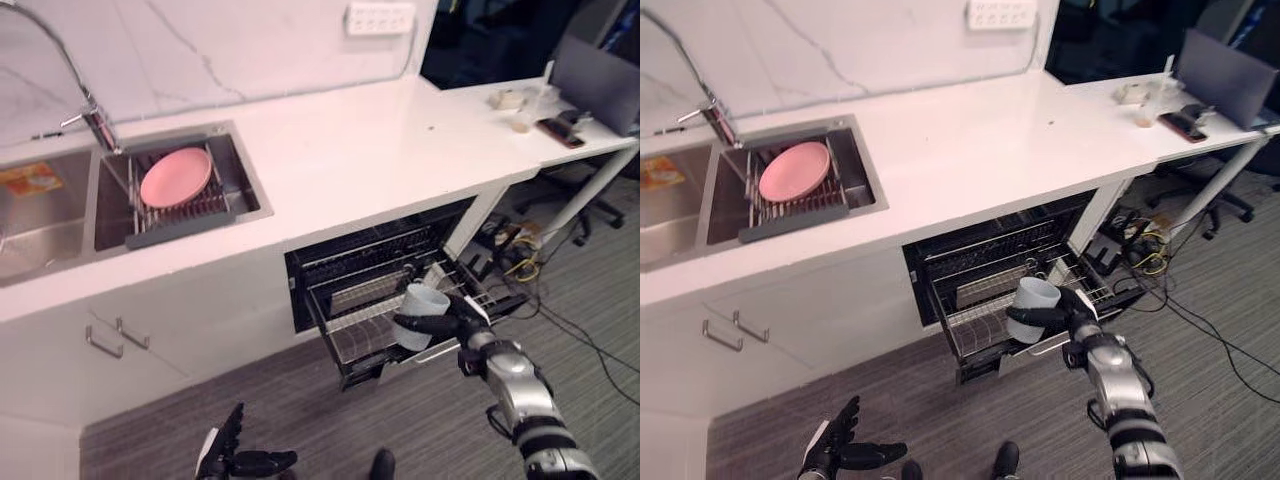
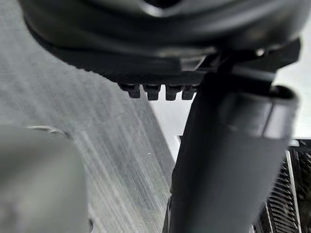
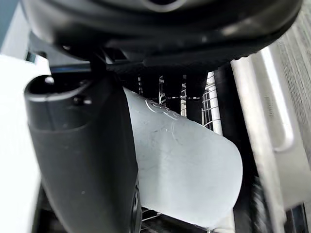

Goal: Walk over to the sink, pick up the cup, carry it to the dishwasher, place the cup inside the dishwasher, then close the dishwasher door

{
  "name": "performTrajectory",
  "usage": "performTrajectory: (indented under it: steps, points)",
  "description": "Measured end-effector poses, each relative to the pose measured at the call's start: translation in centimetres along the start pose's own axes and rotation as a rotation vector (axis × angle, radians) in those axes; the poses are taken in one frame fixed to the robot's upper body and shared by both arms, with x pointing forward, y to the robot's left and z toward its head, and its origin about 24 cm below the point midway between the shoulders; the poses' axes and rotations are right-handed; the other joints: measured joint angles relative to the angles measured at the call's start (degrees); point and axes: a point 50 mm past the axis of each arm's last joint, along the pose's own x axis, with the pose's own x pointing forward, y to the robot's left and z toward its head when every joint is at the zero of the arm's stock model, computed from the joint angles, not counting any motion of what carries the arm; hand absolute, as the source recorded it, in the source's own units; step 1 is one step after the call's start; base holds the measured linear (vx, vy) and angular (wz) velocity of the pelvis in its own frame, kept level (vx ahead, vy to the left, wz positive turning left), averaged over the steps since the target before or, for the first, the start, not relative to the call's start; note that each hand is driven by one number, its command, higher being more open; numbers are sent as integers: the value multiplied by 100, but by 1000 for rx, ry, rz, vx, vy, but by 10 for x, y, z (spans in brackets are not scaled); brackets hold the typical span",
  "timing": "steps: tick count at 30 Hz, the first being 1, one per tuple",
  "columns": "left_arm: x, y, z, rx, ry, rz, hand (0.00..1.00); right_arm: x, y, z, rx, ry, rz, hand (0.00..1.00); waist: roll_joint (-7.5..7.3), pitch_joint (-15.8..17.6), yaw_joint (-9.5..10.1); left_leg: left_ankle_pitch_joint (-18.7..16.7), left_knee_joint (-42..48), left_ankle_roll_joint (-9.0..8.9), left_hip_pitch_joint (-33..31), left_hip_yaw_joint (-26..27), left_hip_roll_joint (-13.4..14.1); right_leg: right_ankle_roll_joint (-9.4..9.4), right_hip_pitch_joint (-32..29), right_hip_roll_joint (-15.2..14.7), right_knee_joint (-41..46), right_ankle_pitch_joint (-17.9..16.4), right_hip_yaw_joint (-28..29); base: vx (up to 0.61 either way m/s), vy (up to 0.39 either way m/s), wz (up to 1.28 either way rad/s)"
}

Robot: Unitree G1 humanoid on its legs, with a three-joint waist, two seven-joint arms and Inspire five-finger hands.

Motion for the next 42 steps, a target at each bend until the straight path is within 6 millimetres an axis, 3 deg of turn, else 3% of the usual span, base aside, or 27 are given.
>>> performTrajectory:
  steps: [7,15,19,21,27,30,36,37,42]
  points:
    - [4,8,17,3,-37,5,100,21,-10,46,-81,-41,-12,0,-118,598,256,0,131,35,-226,-250,-48,36,-28,-44,8,74,-187,26,25,20]
    - [18,15,49,0,-108,5,100,31,-19,97,-150,-102,6,0,-176,1232,716,-115,729,203,-839,-545,13,-79,-212,-54,7,618,-209,-33,84,20]
    - [23,26,62,0,-126,33,100,34,-20,107,-152,-99,21,0,-201,1361,911,-119,929,201,-1123,-673,35,-89,-318,-35,9,625,-319,-30,50,20]
    - [22,30,64,10,-133,38,100,35,-20,109,-158,-93,20,0,-194,1450,923,-139,1035,169,-1223,-744,54,-89,-323,-14,10,625,-341,0,25,18]
    - [25,30,70,-5,-121,33,100,36,-24,91,-142,-8,2,0,-240,1580,989,-173,1261,138,-1515,-858,98,-101,-425,24,11,617,-362,-17,30,9]
    - [27,31,73,-12,-117,33,100,37,-25,84,-124,25,-10,0,-252,1639,1037,-197,1357,100,-1603,-892,160,-285,-470,68,86,476,-371,-19,8,4]
    - [27,30,73,-38,-103,29,100,36,-30,81,-76,33,-36,0,-253,1660,1066,-228,1476,-3,-1735,-930,284,-346,-520,186,110,395,-374,0,0,0]
    - [27,30,73,-37,-105,29,100,36,-31,81,-70,34,-39,100,-257,1662,1066,-230,1482,-7,-1741,-928,282,-340,-520,183,110,370,-374,0,0,0]
    - [27,29,78,-37,-122,23,100,37,-31,91,-53,1,-36,100,-258,1687,1070,-224,1557,-61,-1841,-933,306,-302,-598,202,108,273,-367,0,0,0]
